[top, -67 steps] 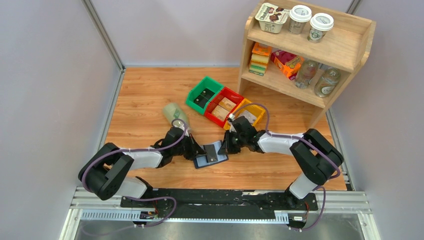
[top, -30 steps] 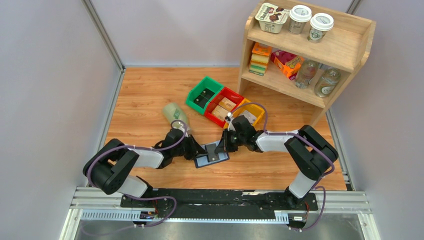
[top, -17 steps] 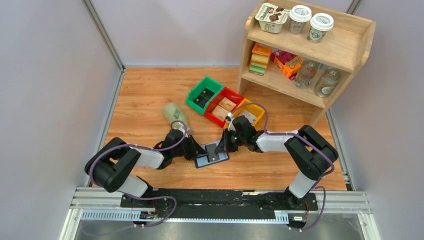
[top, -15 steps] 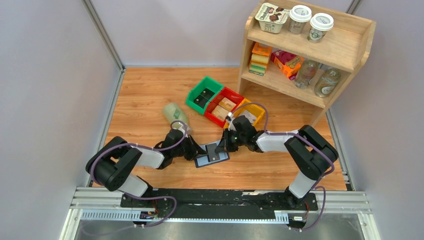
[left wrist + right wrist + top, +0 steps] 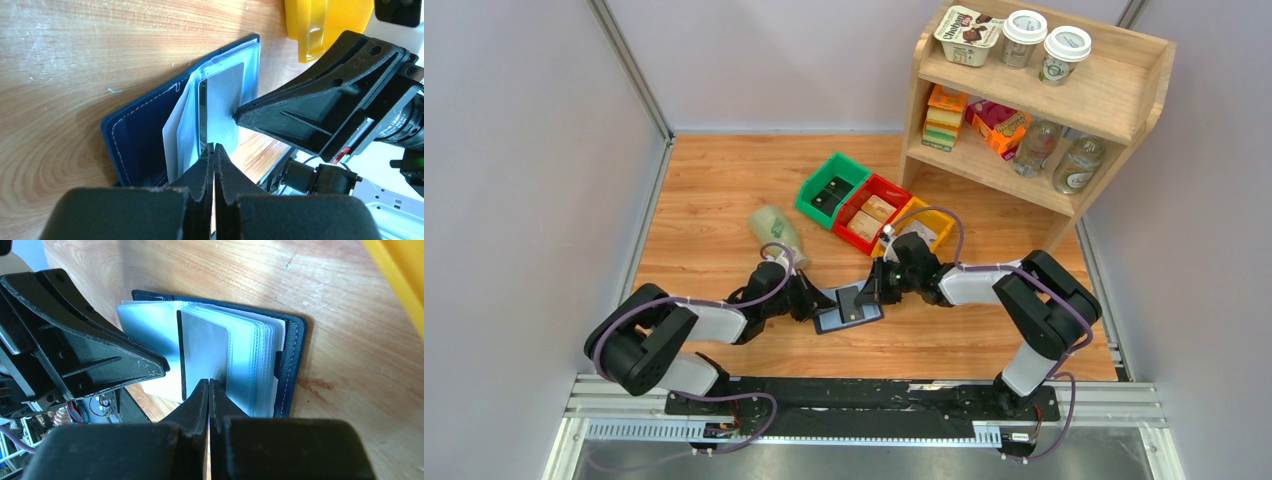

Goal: Take the credit cards out of the card holder
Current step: Remove the credit card from the card holder.

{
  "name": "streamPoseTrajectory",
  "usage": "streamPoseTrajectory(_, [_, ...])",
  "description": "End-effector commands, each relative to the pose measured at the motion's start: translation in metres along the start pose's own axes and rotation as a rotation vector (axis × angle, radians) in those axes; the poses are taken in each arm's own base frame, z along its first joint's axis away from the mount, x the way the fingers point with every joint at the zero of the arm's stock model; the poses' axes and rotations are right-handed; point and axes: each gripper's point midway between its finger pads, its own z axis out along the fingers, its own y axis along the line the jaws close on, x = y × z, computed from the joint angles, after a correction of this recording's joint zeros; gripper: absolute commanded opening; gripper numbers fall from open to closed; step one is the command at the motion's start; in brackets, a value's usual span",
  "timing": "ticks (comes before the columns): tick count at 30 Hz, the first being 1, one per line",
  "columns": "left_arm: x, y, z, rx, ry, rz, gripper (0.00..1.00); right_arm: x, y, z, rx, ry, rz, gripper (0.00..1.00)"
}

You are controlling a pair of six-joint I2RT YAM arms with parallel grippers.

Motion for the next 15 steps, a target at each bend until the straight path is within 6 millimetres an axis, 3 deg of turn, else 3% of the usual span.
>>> streamPoseTrajectory(1, [-0.004,-0.001,-0.006,0.006,-0.031,0.025,0.00,0.039,-0.089,-0.009,0.312,0.076,0.077,0.00])
streamPoseTrajectory(4, [-0.005,-0.006,-0.004,0.009,-0.021,0.037,0.00,0.038,-0.083,-0.009,0.284,0.074,0.070,0.00])
streamPoseTrajectory(5, [-0.003,-0.006,-0.004,0.004,-0.005,0.046,0.09,0.036,-0.080,-0.009,0.273,0.068,0.066,0.00])
streamPoseTrajectory(7, [-0.003,-0.010,-0.001,0.007,0.012,0.056,0.16,0.030,-0.070,-0.011,0.244,0.054,0.051,0.00])
streamPoseTrajectory(15, [-0.003,-0.015,0.003,0.016,0.030,0.055,0.27,-0.003,-0.030,-0.028,0.184,-0.010,-0.036,0.04])
